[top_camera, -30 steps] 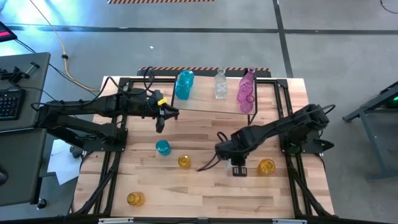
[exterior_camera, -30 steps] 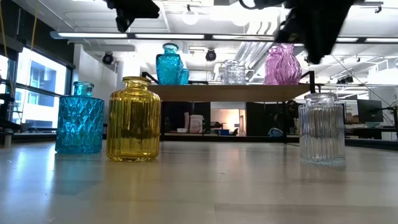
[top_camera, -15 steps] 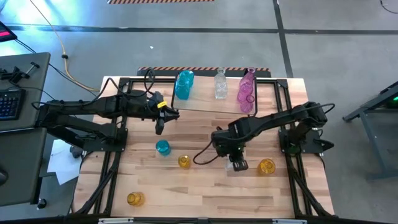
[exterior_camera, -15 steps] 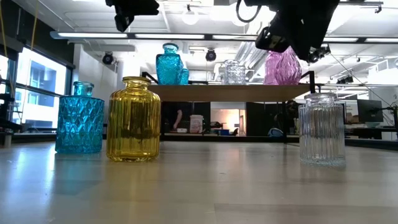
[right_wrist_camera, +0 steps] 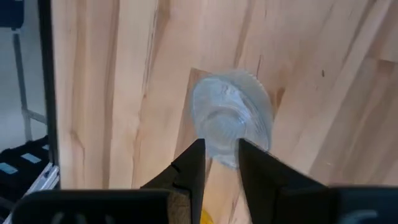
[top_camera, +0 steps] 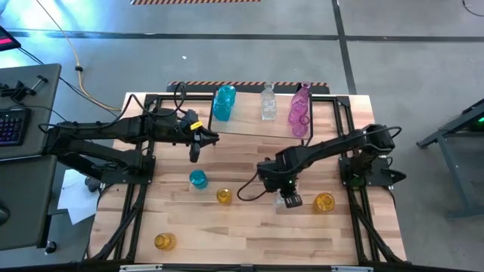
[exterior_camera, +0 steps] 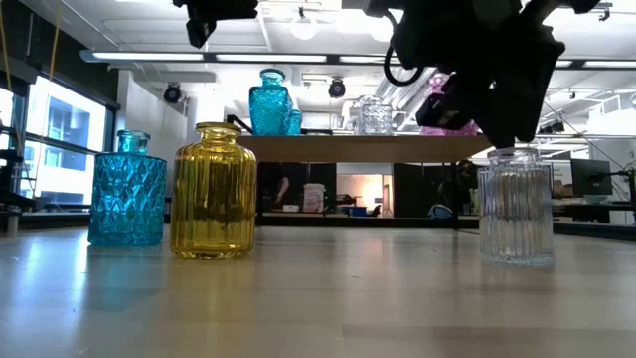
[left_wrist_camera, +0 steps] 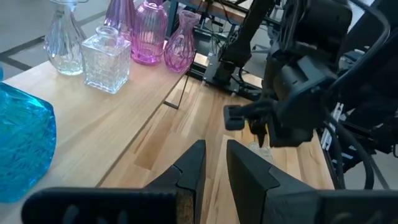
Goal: Sort vases onto shelf
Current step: Put the transparent vase on the shelf aligned with the other transparent vases
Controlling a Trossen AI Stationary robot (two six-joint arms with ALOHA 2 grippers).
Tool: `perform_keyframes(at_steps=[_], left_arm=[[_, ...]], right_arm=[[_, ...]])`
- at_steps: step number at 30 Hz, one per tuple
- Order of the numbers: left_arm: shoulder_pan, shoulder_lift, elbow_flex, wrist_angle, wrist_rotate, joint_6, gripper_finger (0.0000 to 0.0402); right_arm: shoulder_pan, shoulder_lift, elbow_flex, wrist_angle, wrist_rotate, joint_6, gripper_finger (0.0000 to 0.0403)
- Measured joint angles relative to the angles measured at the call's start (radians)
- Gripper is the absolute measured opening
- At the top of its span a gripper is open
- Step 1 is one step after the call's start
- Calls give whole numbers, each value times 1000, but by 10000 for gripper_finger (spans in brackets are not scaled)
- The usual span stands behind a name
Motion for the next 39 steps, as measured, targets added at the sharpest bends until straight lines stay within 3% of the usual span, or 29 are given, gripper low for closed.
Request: perform_keyframes(at_steps=[9, 22, 39], left_arm=[[0, 0, 0, 1, -7, 0, 58], [0, 0, 0, 1, -7, 0, 58], [0, 0, 0, 2, -7, -26, 58]], right_arm=[[9, -5, -33, 78, -11, 51, 80], [8, 0, 50, 63, 34, 110, 80], [-16, 0, -1, 40, 69, -79, 80]])
